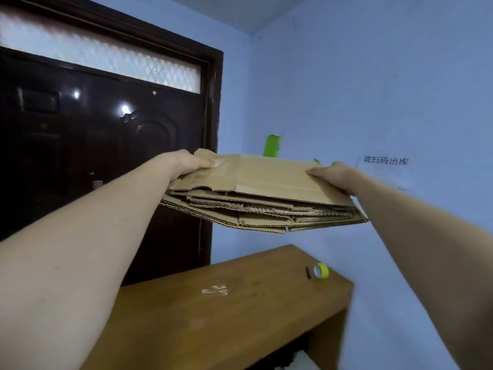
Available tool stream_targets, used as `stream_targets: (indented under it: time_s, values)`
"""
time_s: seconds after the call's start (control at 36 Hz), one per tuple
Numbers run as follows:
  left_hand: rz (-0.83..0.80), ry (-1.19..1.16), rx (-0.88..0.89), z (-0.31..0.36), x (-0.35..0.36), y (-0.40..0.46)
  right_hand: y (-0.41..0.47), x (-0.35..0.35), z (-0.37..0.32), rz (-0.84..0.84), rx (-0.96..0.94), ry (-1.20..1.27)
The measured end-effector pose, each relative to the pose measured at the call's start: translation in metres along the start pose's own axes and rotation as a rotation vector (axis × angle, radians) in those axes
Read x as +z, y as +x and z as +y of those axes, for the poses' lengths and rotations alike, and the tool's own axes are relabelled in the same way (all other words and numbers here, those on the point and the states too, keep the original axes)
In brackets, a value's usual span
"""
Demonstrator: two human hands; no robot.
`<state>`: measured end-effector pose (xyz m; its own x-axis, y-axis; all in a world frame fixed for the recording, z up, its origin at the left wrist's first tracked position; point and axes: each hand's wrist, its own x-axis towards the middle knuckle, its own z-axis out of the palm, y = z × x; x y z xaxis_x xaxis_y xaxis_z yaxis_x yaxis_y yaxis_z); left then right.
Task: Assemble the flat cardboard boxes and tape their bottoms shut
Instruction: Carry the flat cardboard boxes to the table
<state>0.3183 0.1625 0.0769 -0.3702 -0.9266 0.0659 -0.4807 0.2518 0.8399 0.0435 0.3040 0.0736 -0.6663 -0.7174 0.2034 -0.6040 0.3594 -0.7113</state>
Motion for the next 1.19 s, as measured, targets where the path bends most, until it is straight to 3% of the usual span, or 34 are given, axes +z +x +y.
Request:
stream_targets:
  time_s: [0.36,0.75,0.92,1.19]
  values:
    - [-0.173,0.019,0.122,0.087,0.175,0.124,0.105,-0.072,0.137,0.121,0.18,-0.033]
    - [-0.287,-0.055,0.185,0.187,0.331,0.279,0.282,-0.151,0.223,0.217,0.253,-0.098]
    - [-0.277,-0.055,0.17,0.207,0.383,0.339,0.362,-0.152,0.263,0.196,0.237,-0.076]
    - [-0.093,0.025,0.089,0.235,0.446,0.435,0.524,-0.147,0.322,0.051,0.097,0.048]
